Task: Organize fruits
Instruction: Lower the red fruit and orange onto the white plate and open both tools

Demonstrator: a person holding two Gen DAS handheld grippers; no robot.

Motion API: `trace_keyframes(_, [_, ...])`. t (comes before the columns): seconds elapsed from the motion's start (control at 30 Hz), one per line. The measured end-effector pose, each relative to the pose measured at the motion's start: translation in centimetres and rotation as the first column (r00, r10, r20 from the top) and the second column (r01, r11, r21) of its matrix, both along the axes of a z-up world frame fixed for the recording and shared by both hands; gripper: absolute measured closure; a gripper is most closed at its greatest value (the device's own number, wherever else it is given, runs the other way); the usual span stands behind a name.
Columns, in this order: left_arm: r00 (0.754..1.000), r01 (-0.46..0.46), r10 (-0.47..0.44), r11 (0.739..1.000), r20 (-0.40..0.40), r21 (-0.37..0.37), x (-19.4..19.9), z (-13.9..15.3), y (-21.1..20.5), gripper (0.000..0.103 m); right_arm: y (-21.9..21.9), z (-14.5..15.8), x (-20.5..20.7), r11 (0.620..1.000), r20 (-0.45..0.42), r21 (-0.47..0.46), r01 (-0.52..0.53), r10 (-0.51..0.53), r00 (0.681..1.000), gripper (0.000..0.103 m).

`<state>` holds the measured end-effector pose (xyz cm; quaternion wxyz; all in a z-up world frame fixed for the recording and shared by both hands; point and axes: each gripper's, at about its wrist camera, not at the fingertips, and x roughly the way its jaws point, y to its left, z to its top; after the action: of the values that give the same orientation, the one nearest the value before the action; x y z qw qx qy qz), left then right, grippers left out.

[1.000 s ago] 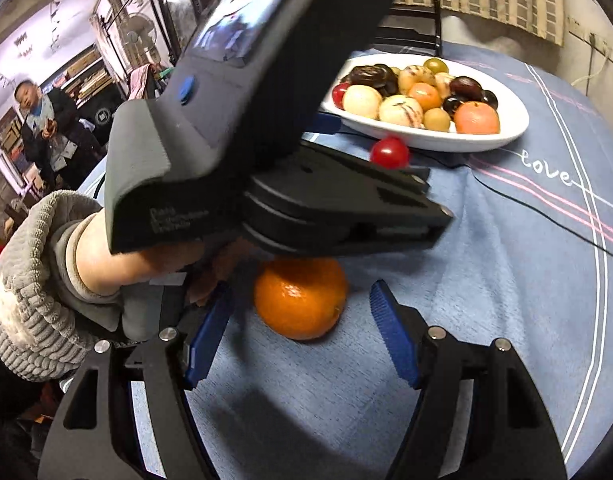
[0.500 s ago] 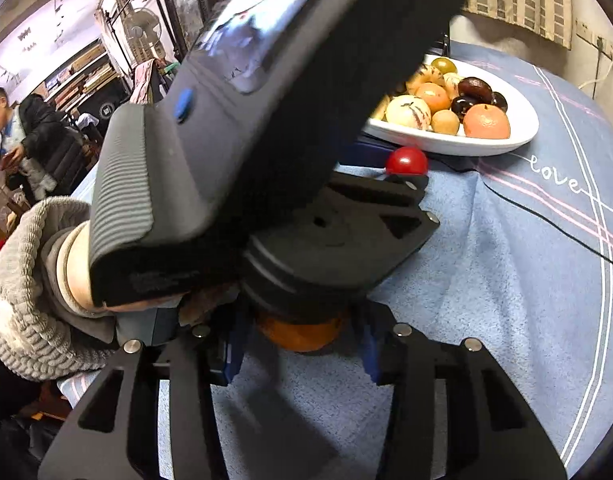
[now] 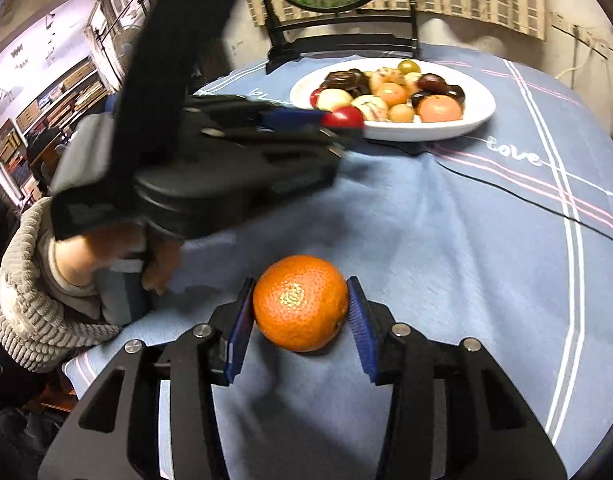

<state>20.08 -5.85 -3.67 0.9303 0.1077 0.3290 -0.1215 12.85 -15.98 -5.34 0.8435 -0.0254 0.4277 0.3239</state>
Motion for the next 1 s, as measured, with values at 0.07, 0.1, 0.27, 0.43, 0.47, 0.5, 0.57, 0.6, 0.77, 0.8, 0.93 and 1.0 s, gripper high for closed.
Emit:
trace_keyframes(0.07, [0.999,-0.014,0.013,1.0,0.039,0.011,-0.8,0.7,0.0,0.074,-0.8,0.2,-0.1,1.0,0.0,0.007,0.019,-0.019,1.0,0.057])
trace_keyframes(0.1, [0.999,-0.019,0.018,1.0,0.051,0.013,-1.1,0.9,0.1,0.074,-1.5,0.4,-0.2,1.0,0.003,0.011,0.029,-0.029,1.0,0.057])
trace_keyframes(0.27, [0.993,-0.055,0.053,0.998,0.105,0.014,-1.7,2.2,0.5,0.074,-3.3,1.1,-0.4,0.996,0.021,0.037,0.084,-0.085,0.996,0.057])
trace_keyframes(0.43, [0.987,-0.095,0.095,0.995,0.126,-0.005,-0.1,3.8,1.9,0.074,-4.8,3.5,1.6,0.989,0.068,0.065,0.131,-0.136,0.988,0.057])
trace_keyframes(0.47, [0.986,-0.105,0.105,0.994,0.13,-0.008,0.4,4.1,2.2,0.074,-4.9,4.3,2.5,0.987,0.084,0.073,0.141,-0.147,0.986,0.057])
trace_keyframes(0.5, [0.984,-0.116,0.116,0.993,0.134,-0.007,1.1,4.5,2.5,0.074,-5.0,4.8,3.3,0.986,0.095,0.078,0.148,-0.155,0.983,0.057])
trace_keyframes(0.57, [0.982,-0.128,0.128,0.992,0.137,-0.004,2.3,4.9,2.9,0.074,-4.9,6.0,5.4,0.983,0.122,0.081,0.165,-0.174,0.977,0.057])
trace_keyframes(0.6, [0.982,-0.134,0.133,0.991,0.137,-0.002,2.9,5.1,3.0,0.074,-4.6,6.5,6.4,0.982,0.136,0.078,0.172,-0.182,0.974,0.057])
trace_keyframes(0.77, [0.979,-0.167,0.167,0.986,0.121,-0.008,6.4,5.2,4.3,0.074,-2.9,7.6,11.4,0.979,0.156,0.078,0.187,-0.198,0.968,0.057])
trace_keyframes(0.8, [0.978,-0.173,0.173,0.985,0.117,-0.011,7.0,5.2,4.6,0.074,-2.5,7.6,12.1,0.979,0.158,0.076,0.189,-0.199,0.967,0.057])
trace_keyframes(0.93, [0.978,-0.188,0.189,0.982,0.091,-0.018,9.7,4.5,5.3,0.074,-0.8,7.0,15.4,0.979,0.145,0.071,0.189,-0.197,0.97,0.057])
trace_keyframes(1.0, [0.978,-0.192,0.192,0.981,0.082,-0.013,10.8,4.1,5.4,0.074,0.0,6.6,16.9,0.98,0.141,0.063,0.19,-0.197,0.97,0.057])
